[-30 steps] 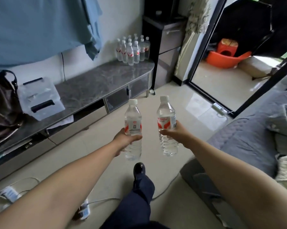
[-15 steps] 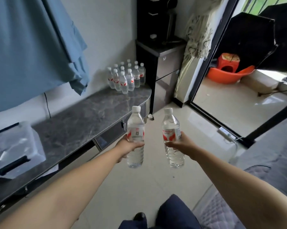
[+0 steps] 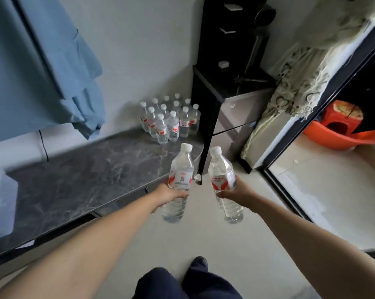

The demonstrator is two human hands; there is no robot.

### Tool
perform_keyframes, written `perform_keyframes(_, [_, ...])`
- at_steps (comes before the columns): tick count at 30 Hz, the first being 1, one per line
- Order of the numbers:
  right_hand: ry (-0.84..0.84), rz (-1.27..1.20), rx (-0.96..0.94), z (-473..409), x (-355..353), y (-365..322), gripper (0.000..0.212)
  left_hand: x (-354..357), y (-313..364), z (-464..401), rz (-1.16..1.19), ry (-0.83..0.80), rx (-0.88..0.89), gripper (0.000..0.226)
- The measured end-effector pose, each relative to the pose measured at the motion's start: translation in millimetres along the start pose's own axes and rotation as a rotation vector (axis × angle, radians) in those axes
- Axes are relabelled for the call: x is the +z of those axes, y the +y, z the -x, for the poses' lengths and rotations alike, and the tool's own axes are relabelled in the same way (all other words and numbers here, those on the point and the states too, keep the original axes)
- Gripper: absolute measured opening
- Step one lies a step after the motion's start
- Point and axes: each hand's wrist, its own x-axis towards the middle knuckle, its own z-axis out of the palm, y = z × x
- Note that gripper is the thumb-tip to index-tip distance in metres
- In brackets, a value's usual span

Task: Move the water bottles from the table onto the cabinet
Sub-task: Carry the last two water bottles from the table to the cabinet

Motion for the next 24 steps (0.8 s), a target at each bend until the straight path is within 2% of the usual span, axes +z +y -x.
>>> perform_keyframes(7, [-0.054,-0.001,0.058,-94,-59,-17,0.032,14,42,-85,0.089,0.029,-0.066,0.03])
perform_keyframes(10, [-0.079,0.0,0.088,-131,-64,-23,0.033,10,45,-122,0.081,0.039,-0.129,0.047])
perform_keyframes(14, [-0.139,0.032,0.113,-200,-69,-36,0.033,-4,62,-183,0.136,0.084,-0.142,0.038])
perform_keyframes(16, [-0.15,0.059,0.121,-239,-72,-39,0.028,-16,70,-220,0.161,0.132,-0.142,0.044])
perform_keyframes(20, [-0.132,0.048,0.191,-310,-73,-39,0.052,-39,88,-278,0.158,0.175,-0.177,0.061])
perform_keyframes(24, [-0.11,-0.032,0.259,-365,-63,-32,0.05,-39,54,-349,0.16,0.239,-0.241,0.068])
